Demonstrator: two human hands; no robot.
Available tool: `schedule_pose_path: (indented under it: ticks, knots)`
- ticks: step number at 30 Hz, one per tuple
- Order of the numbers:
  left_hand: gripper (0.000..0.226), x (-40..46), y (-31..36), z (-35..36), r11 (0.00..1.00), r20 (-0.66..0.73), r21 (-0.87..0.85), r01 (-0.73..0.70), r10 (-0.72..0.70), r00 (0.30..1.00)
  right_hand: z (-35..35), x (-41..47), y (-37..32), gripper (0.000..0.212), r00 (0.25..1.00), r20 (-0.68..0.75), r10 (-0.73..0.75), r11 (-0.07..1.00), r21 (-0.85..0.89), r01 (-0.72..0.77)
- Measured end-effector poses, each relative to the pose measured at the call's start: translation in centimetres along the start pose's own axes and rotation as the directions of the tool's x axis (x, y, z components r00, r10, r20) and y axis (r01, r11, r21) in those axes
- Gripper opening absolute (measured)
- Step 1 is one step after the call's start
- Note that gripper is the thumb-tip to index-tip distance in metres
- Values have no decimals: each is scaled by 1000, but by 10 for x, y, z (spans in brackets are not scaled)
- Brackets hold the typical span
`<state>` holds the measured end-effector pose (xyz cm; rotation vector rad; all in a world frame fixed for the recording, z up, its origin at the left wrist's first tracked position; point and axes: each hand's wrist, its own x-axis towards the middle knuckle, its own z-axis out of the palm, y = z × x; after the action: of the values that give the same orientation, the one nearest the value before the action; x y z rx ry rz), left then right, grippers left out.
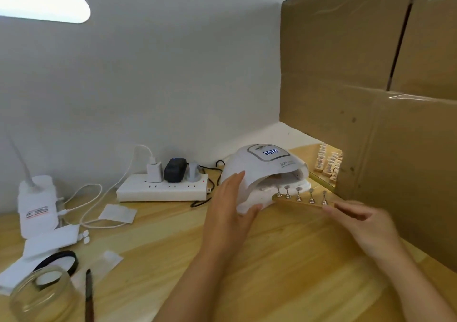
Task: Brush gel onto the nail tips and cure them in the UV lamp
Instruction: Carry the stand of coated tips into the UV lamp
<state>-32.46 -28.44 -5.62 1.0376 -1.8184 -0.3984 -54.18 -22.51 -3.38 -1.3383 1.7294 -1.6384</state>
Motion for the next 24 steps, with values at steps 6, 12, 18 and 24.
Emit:
schedule_pose_path:
  ticks: [6,12,18,24]
  knots:
    - [67,-1,-7,3,988,114,-22,151,-148,982,25,14,7,15,1000,-7,27,999,20,-27]
    - [65,0,-12,4,959,108,-129,251,-238,965,54,29,17,15,1000,1,1,998,-69,-1]
    - [66,1,-16,6,948,99,-157,277,-263,960,80,47,11,29,998,55,38,851,-526,-4]
    - [66,2,-17,7,942,87,-161,294,-283,955,92,61,13,39,992,127,5,675,-732,90]
